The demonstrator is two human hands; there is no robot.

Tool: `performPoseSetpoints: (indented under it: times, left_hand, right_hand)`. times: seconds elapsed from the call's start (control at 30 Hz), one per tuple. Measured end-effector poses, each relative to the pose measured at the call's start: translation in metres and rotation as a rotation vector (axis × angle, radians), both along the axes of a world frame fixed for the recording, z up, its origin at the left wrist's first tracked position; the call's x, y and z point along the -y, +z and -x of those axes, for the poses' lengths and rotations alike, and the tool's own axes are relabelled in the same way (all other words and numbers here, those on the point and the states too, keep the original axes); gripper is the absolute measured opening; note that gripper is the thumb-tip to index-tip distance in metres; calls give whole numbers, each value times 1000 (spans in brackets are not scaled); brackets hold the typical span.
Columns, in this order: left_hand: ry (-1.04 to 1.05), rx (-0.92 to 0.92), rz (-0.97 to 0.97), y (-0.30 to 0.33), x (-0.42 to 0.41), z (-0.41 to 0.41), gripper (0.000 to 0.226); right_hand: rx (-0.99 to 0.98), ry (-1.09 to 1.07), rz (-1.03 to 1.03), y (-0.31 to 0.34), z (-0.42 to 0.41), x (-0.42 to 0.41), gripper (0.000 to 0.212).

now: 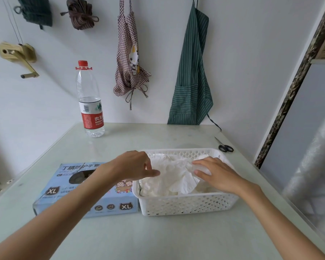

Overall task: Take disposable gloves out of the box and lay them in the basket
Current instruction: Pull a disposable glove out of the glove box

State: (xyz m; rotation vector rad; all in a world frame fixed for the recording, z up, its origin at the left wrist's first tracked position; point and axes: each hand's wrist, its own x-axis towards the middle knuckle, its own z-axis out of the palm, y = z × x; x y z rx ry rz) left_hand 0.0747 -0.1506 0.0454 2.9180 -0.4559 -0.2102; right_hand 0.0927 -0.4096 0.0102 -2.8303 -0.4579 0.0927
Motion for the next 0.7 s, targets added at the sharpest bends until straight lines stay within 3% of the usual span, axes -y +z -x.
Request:
performPoseSetpoints:
  times: [0.07,0.13,0.2,0.33,0.47,0.6,0.7]
  left_hand:
    - [-2,-35,-57,2,1,1,41]
    - [-10,-61,-76,4,0,1,34]
    - [-14,-80,-73,7,0,0,32]
    - [-26,-29,-99,13,-1,-7,35]
    - [-83,78,-307,12,-4,-14,32]
    - [-99,29,-318,3,-8,-15,31]
    - [-49,108,-295,2,-16,-14,28]
  right_hand:
    - [78,9,-20,2,5,2,39]
    - [110,57,-182,8,10,4,31]
    - [-4,157,-335,19,16,5,29]
    - [-100,243,-270,28,21,-5,22]
    - [-50,174,-244,20,22,-18,3]
    - [12,139,-402,17,23,-23,5]
    - [-21,133,-540,11,25,-30,5]
